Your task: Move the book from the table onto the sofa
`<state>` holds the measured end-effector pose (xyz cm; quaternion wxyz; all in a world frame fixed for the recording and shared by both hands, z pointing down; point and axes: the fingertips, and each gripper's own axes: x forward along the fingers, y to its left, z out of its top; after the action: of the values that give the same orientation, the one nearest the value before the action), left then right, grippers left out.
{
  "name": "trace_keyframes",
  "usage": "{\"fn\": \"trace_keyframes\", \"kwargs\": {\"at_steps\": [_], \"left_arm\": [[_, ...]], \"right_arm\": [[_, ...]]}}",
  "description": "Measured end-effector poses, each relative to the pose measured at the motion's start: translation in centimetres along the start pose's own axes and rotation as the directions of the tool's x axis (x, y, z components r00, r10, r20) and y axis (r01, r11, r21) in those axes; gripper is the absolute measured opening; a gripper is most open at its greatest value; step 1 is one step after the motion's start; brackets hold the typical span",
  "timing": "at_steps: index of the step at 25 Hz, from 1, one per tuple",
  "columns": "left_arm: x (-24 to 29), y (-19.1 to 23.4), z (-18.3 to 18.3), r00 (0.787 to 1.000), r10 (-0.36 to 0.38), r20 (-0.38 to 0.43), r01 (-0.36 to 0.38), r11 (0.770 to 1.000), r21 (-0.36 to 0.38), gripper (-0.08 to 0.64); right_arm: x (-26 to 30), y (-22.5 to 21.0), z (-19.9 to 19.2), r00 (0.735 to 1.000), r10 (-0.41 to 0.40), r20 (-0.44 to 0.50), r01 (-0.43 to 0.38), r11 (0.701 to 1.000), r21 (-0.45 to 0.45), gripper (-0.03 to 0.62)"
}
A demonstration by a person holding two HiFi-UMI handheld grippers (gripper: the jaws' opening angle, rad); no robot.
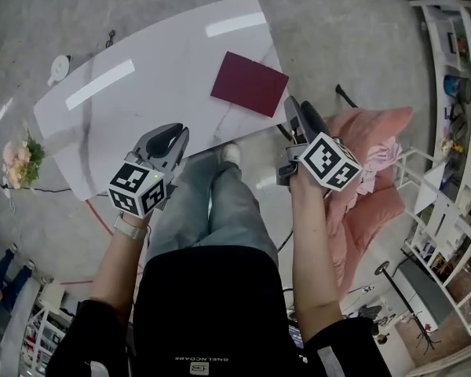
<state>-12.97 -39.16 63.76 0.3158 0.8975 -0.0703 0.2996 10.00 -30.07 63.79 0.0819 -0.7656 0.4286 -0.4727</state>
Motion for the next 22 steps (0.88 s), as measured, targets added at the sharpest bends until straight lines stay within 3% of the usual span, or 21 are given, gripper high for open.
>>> {"fn": "trace_keyframes", "kwargs": {"at_steps": [22], "left_arm": [[13.2, 6.7, -5.4, 0.992, -0.066, -0.103, 0.064, 0.998, -0.022, 0.16]], "right_arm": [[9.6, -11.6, -4.9, 0.998, -0.067, 0.007, 0.066, 0.992, 0.11, 0.236]]}}
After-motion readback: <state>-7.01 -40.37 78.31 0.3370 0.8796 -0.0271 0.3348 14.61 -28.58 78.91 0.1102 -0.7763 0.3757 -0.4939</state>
